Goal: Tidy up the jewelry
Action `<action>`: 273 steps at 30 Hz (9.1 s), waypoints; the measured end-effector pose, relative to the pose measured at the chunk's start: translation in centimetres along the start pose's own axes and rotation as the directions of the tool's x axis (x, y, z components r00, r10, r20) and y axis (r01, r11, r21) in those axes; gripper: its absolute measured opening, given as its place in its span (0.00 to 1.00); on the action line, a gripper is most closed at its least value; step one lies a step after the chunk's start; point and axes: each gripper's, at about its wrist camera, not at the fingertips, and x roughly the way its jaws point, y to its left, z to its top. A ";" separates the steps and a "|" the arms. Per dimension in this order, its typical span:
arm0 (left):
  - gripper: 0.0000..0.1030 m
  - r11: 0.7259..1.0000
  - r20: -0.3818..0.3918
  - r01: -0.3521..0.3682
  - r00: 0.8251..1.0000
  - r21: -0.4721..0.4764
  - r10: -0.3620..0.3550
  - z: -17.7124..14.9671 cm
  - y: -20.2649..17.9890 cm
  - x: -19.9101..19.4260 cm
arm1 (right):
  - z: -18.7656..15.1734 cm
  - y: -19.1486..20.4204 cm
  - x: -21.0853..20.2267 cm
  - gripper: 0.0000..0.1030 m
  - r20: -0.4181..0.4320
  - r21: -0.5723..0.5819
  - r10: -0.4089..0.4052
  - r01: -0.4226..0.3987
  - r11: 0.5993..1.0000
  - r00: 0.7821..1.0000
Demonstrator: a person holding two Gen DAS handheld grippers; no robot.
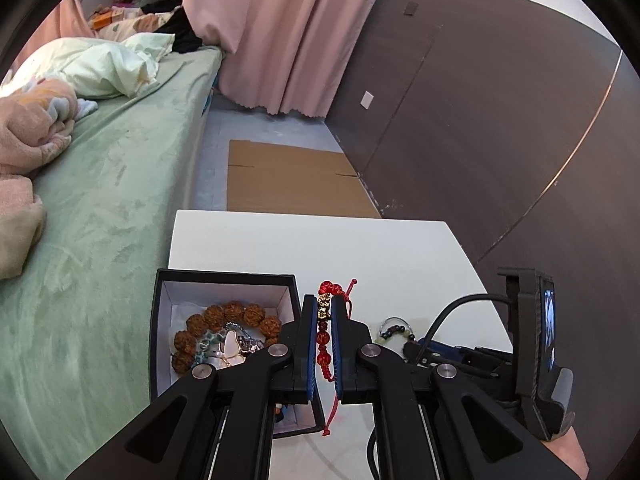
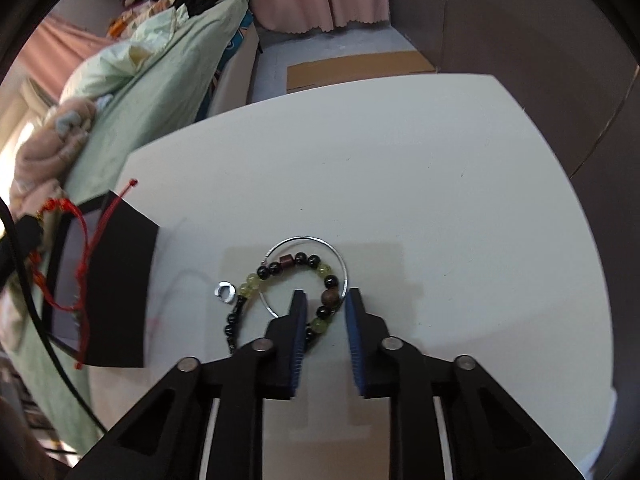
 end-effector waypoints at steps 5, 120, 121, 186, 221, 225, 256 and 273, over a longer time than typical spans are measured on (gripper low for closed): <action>0.06 1.000 0.006 -0.002 1.000 -0.009 0.002 0.1 0.3 -0.4 | -0.1 -1.5 -0.4 0.11 -0.005 0.034 0.071 -0.071 0.997 0.997; 0.87 0.998 -0.007 -0.029 1.000 -0.062 0.029 -2.8 -3.2 -1.0 | -4.0 -9.0 -11.1 0.89 0.270 0.282 0.311 -0.384 0.879 0.911; 0.87 0.998 -0.014 -0.032 0.999 -0.055 0.031 -2.8 -3.4 -0.8 | -4.0 -9.1 -11.1 0.89 0.270 0.285 0.309 -0.382 0.879 0.912; 0.13 0.982 -0.191 -0.137 0.968 0.129 0.161 -0.5 -4.0 5.0 | -0.2 -5.8 -4.1 0.89 0.048 0.149 0.251 -0.256 0.955 0.967; 0.13 0.989 -0.105 -0.131 0.987 -0.065 0.124 1.4 3.5 0.3 | 0.9 2.9 1.5 0.90 0.016 0.081 -0.149 0.148 0.986 0.989; 0.13 0.988 -0.122 -0.143 0.983 -0.061 0.135 1.0 4.0 0.2 | 0.4 2.9 1.2 0.87 0.022 0.075 -0.184 0.182 0.980 0.983; 0.73 0.976 -0.103 -0.067 0.994 -0.205 0.047 0.1 6.1 -1.8 | -1.1 -1.2 -3.1 0.59 0.045 0.145 0.077 -0.083 0.986 0.996; 0.73 0.978 -0.090 -0.077 0.994 -0.196 0.060 0.2 6.8 -3.0 | 1.4 0.9 -2.0 0.65 -0.131 -0.470 0.061 -0.117 0.875 0.989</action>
